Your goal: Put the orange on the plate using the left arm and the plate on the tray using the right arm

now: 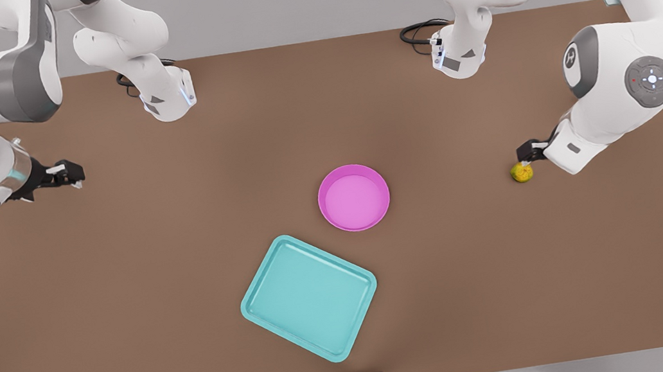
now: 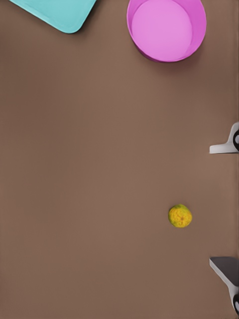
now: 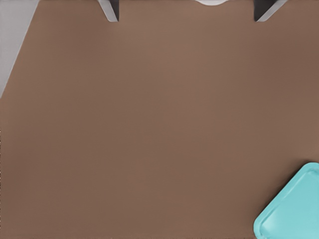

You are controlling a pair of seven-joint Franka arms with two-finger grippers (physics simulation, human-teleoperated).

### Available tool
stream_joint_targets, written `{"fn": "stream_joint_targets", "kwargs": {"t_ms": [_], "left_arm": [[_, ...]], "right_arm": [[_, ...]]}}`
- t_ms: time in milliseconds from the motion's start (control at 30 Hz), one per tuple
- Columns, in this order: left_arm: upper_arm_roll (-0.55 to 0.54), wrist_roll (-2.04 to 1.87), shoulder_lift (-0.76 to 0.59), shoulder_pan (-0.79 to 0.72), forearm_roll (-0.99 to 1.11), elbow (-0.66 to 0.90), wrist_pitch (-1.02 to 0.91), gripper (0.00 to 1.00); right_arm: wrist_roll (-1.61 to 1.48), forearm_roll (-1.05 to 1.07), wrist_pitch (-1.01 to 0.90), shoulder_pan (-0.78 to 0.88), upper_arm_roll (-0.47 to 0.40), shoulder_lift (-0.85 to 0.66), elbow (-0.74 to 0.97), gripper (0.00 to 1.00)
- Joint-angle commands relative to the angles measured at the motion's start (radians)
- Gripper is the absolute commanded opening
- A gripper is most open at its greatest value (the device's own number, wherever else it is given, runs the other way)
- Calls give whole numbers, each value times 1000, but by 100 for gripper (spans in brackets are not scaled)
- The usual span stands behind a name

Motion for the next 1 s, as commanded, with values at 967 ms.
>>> {"fn": "stream_joint_targets", "kwargs": {"t_ms": [967], "left_arm": [[158,321,236,64,1,-741,729,100]], "right_arm": [[27,3,22,0,-1,8,-7,100]]}}
